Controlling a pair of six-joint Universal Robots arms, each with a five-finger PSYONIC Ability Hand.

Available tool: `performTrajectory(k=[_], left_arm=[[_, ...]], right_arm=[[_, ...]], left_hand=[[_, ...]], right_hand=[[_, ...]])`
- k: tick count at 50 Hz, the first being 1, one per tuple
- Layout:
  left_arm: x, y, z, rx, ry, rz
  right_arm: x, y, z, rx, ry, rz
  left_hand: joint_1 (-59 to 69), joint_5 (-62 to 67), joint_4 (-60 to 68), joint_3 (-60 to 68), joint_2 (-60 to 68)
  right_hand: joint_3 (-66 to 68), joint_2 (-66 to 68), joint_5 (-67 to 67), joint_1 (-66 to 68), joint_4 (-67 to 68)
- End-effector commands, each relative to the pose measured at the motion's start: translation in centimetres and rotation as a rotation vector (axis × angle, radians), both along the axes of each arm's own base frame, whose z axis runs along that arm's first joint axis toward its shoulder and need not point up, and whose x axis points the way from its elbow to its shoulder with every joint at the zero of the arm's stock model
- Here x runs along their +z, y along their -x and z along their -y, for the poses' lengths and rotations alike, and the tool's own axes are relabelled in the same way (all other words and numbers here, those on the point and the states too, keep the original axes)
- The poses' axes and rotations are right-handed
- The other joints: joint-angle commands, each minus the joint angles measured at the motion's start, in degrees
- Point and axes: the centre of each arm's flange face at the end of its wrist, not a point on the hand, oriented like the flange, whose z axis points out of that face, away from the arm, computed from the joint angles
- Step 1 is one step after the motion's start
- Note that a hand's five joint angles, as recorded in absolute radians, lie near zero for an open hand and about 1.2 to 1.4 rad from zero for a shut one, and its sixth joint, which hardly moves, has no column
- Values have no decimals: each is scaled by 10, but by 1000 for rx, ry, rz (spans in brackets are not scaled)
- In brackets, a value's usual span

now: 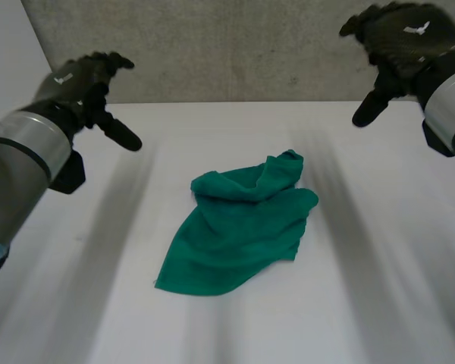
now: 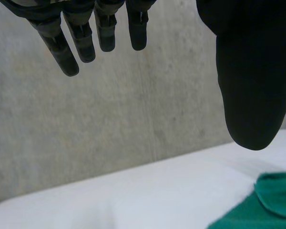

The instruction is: Fold the towel.

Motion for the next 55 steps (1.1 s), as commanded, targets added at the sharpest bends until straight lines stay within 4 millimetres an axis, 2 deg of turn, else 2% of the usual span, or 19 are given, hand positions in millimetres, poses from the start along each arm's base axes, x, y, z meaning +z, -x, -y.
performTrajectory(k=[1,5,8,11,16,19,20,22,23,24,25,28,35,42,48,49,50,52,55], left_arm=[[-56,24,8,-43,-151,52],[-87,32,7,-55,-243,65],[-95,34,3,-58,-283,47],[-122,35,-16,-57,-433,16],[-141,30,-36,-52,-533,31],[-149,30,-52,-73,-567,58],[-153,33,-61,-96,-581,71],[-155,35,-66,-111,-586,79],[-157,39,-73,-132,-586,86],[-160,44,-79,-153,-589,95],[-161,48,-83,-171,-583,98],[-163,51,-86,-185,-578,101],[-174,81,-82,-196,-463,81],[-175,99,-65,-134,-369,45],[-180,111,-60,-144,-347,29],[-182,113,-58,-140,-346,27],[-182,113,-58,-140,-346,27],[-180,112,-56,-123,-339,19],[-169,106,-50,-64,-300,13]], right_arm=[[-45,-19,1,75,-37,-266],[-75,-36,-3,145,-73,-380],[-110,-43,6,174,-153,-433],[-130,-46,11,188,-195,-448],[-164,-53,17,225,-260,-474],[-186,-59,25,250,-289,-473],[-199,-61,32,244,-299,-461],[-200,-61,34,242,-293,-458],[-202,-62,36,242,-285,-455],[-202,-62,36,242,-285,-455],[-203,-62,38,244,-276,-451],[-204,-62,37,244,-279,-449],[-187,-58,30,233,-287,-386],[-119,-57,6,264,-291,-94],[-86,-53,-10,274,-276,20],[-86,-53,-10,275,-276,20],[-82,-54,-15,282,-276,35],[-77,-57,-23,296,-265,43],[-79,-57,-23,292,-269,38]], left_hand=[[-31,-20,-14,-16,-13],[-26,-15,-9,-11,-8],[-22,-12,-5,-8,-5],[-22,-12,-5,-8,-5],[-24,-13,-7,-10,-6],[-26,-15,-9,-11,-8],[-26,-15,-9,-11,-8],[-26,-15,-9,-11,-8],[-26,-15,-9,-11,-8],[-24,-14,-7,-10,-6],[-24,-14,-7,-10,-6],[-24,-14,-7,-10,-6],[-26,-15,-9,-11,-8],[-27,-17,-10,-13,-10],[-9,1,8,5,9],[98,108,115,112,116],[99,109,116,113,117],[659,670,676,674,677],[662,673,679,676,680]], right_hand=[[-21,-28,-38,-18,-34],[-21,-28,-38,-18,-34],[-21,-28,-38,-18,-34],[-21,-28,-38,-18,-34],[-9,-16,-25,-6,-22],[87,80,71,91,74],[230,224,214,234,217],[282,275,266,285,269],[402,395,386,406,389],[403,397,387,407,390],[528,521,512,532,515],[678,671,662,682,665],[679,672,662,682,666],[679,672,662,682,666],[679,672,662,682,666],[679,672,662,682,666],[679,672,662,682,666],[679,672,662,682,666],[679,672,662,682,666]])
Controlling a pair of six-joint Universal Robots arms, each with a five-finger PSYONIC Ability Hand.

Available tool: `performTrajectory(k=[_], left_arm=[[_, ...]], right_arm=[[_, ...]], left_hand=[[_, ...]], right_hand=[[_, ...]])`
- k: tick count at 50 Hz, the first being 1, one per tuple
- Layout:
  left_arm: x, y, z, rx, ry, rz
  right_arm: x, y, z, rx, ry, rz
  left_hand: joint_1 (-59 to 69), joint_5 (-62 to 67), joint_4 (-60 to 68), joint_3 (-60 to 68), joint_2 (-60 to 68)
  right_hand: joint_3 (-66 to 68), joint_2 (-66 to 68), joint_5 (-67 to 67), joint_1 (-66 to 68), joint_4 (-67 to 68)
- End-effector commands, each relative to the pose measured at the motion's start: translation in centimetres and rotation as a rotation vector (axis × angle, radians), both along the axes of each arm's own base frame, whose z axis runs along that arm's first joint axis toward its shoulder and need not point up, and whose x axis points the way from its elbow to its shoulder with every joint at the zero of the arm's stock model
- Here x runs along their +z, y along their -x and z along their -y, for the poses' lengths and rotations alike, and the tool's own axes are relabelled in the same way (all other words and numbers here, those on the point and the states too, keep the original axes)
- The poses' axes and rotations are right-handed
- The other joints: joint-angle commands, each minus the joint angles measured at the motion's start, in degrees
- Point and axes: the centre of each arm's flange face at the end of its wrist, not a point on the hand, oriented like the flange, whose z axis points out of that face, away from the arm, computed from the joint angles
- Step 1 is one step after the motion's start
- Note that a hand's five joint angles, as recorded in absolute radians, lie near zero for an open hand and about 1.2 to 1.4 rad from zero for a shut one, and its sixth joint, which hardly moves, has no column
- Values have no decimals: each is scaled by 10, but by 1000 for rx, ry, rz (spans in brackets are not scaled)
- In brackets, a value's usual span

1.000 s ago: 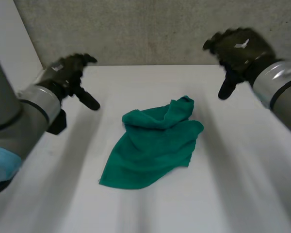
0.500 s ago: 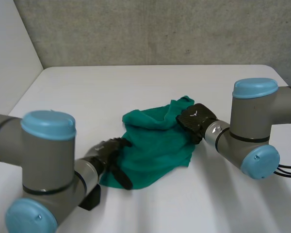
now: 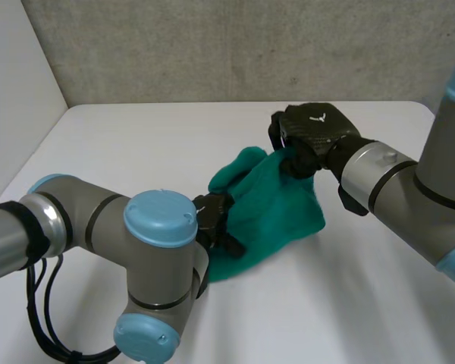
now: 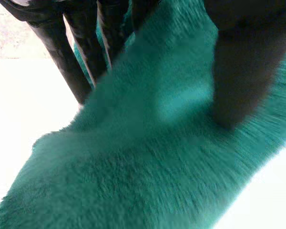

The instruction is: Fold the towel.

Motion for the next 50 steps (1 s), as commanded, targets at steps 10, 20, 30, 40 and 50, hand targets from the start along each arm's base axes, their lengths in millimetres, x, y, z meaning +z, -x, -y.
performTrajectory(k=[10,20,30,40,50], left_arm=[[108,-63,21,156,202,-50],[171,-88,16,79,372,-6],[216,-88,9,71,458,-68],[249,-94,-10,59,545,-125],[252,-98,-4,78,563,-118]], right_arm=[[-7,0,1,-14,-40,11],[-26,29,42,-145,-128,30],[-90,24,41,-166,-434,42],[-105,-10,52,-85,-372,67],[-117,-50,69,-23,-300,81]], left_hand=[[402,441,441,444,430],[402,441,441,444,430],[402,441,441,444,430],[402,441,441,444,430],[402,441,441,444,430]], right_hand=[[-576,-572,-556,-444,-580],[-576,-572,-556,-444,-580],[-576,-572,-556,-444,-580],[-576,-572,-556,-444,-580],[-233,-229,-213,-101,-237]])
